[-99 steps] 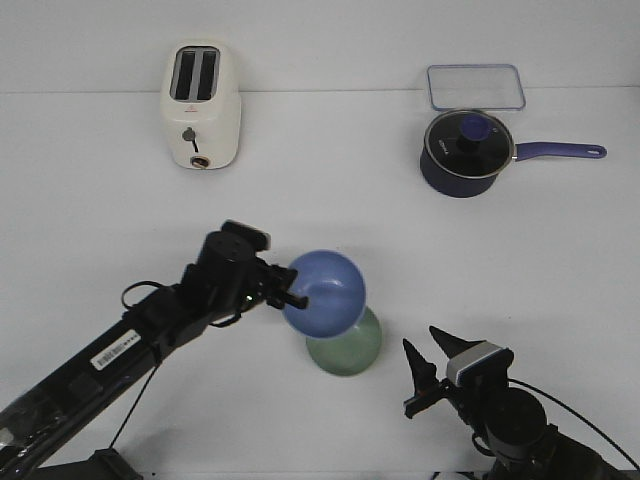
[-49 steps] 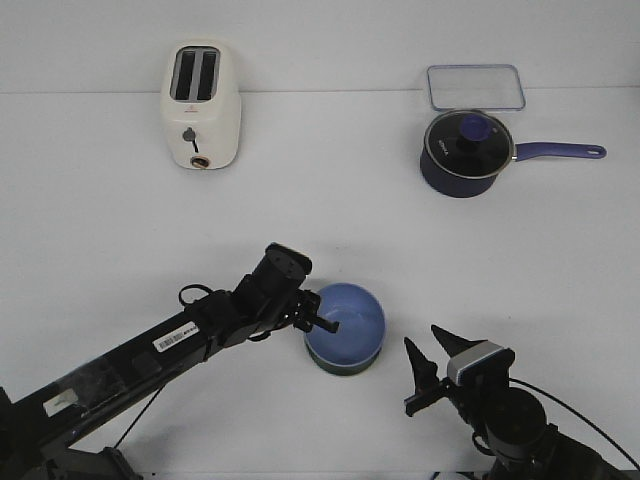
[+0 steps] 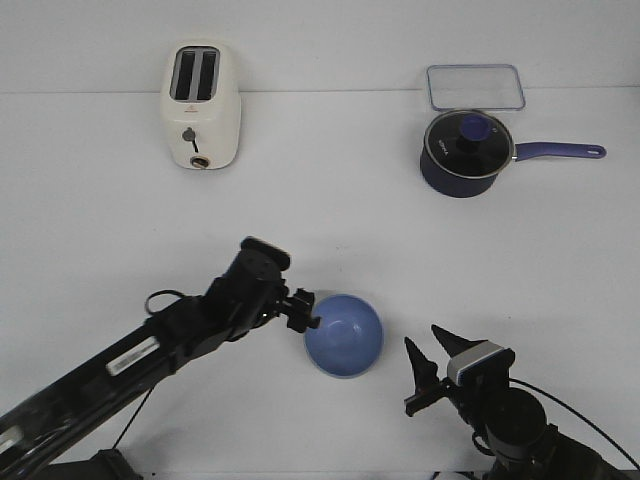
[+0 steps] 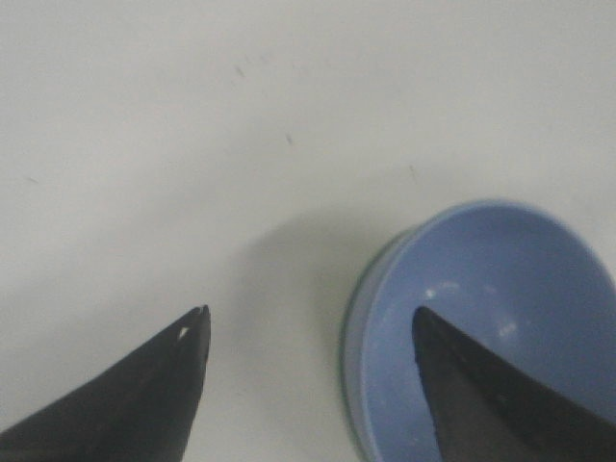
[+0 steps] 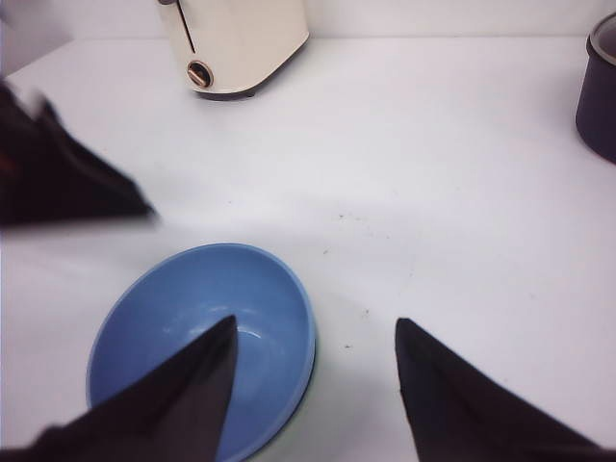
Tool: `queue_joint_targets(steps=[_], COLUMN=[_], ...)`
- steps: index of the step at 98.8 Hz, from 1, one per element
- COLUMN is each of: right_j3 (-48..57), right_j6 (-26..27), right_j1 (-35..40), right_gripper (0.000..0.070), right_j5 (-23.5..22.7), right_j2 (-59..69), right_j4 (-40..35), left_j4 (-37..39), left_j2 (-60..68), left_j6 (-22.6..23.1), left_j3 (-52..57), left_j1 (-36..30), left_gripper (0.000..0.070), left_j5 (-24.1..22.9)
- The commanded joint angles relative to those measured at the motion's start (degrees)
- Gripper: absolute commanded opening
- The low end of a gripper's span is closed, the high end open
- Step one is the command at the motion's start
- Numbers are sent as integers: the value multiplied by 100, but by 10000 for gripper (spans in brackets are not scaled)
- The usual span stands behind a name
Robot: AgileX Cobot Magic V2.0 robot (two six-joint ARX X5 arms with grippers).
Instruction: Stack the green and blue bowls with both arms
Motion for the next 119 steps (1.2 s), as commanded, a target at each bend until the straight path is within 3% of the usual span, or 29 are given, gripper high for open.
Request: queue_joint_targets(steps=[1, 18, 43, 46, 49, 55, 56, 119], right_j3=[15, 15, 15, 15, 15, 15, 15, 15], right_j6=[-70, -68, -74, -72, -72, -72, -72, -31], right_j1=[59, 59, 59, 59, 59, 59, 59, 59], right_gripper=[344, 344, 343, 334, 288, 30, 0, 10], right_j5=[42, 190, 188, 188, 186, 188, 188, 162], right_j2=[28, 31, 31, 31, 31, 33, 33, 22], right_j4=[48, 50, 44, 44, 44, 26, 24, 11], left_j4=[-48, 118, 780, 863, 925, 896, 892, 1346], left_j2=[-575, -2140, -4030, -4151, -4240, -4332, -4336, -4594], left_j6=[356, 422, -192, -240, -280, -396, -411, -361], left_j3=[77, -846, -3053, -3202, -3320, -3427, -3434, -3429], left_j1=[52, 302, 420, 420, 420, 422, 422, 420], left_gripper=[393, 393, 380, 353, 283, 0, 0, 15], left_j5=[-321, -640, -876, -879, -876, -876, -879, -874])
